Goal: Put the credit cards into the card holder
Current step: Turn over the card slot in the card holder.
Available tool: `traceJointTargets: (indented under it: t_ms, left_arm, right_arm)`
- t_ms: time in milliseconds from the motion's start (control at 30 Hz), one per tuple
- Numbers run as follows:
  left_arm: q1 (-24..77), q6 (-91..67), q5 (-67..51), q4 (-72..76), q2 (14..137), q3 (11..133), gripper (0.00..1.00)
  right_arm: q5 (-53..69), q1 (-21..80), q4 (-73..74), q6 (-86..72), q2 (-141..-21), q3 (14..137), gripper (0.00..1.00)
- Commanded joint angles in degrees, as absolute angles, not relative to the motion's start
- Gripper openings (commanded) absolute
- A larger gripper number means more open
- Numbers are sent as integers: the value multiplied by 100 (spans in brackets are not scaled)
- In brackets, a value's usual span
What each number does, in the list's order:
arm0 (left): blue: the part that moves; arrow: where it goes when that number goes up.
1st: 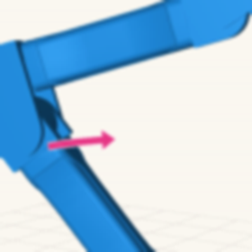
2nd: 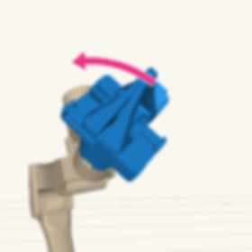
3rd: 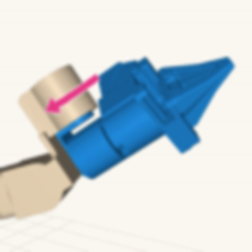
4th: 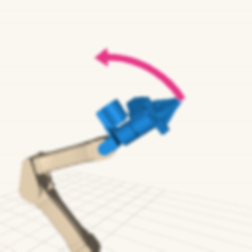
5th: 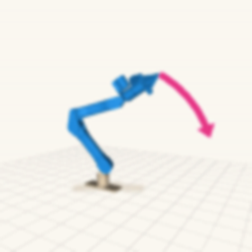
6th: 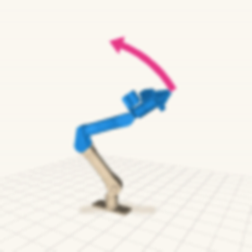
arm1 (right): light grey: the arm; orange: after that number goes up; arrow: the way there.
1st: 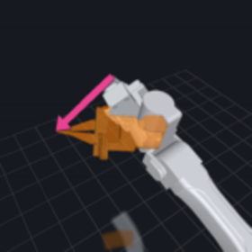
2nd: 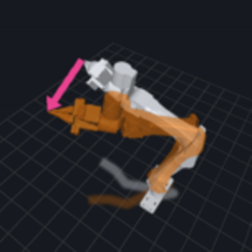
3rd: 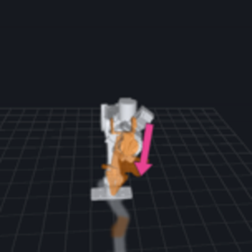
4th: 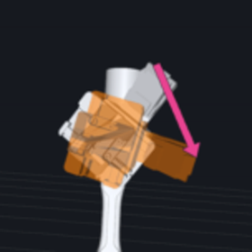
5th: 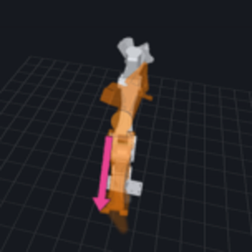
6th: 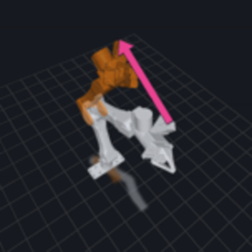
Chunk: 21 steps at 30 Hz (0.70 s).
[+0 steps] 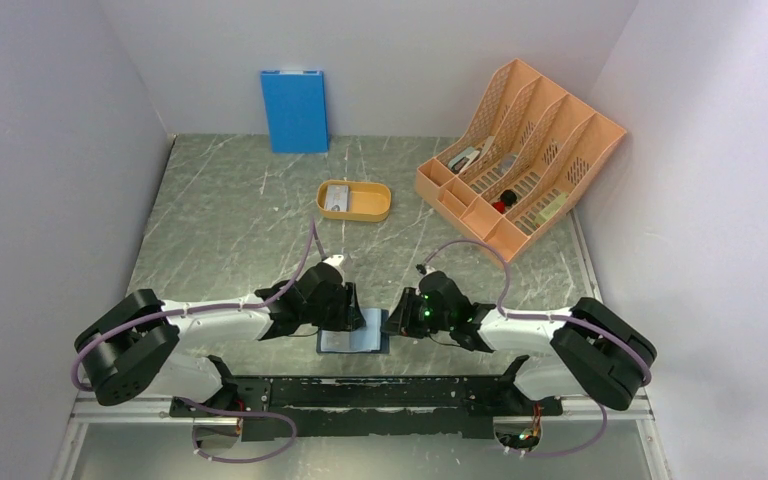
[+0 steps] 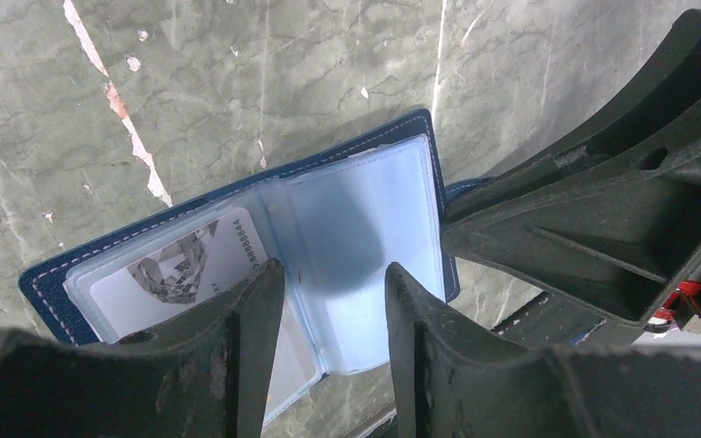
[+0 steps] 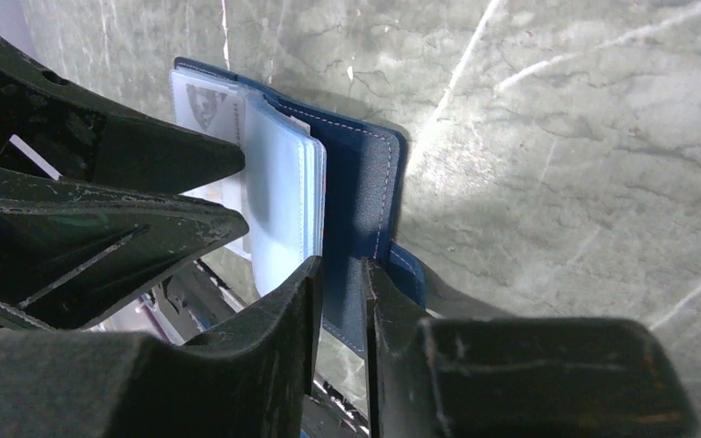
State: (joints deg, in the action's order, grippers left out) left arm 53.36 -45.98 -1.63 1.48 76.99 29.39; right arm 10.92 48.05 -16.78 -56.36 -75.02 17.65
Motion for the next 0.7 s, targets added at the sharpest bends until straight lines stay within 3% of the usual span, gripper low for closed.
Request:
traceJointTargets:
  t_ms: [0, 433, 667]
  left_arm:
    - [5354, -4612, -9, 185, 7726, 2901, 51]
    - [5361, -4608, -9, 254, 7872, 2910, 51]
    - [5363, -4511, 217, 11, 8222, 3121, 30]
  right_arm:
    - [1018, 4794, -1442, -5409, -7659, 1925, 28]
    - [1047, 4895, -1334, -5203, -7688, 2114, 32]
    - [894, 5016, -1009, -5065, -7707, 2365, 32]
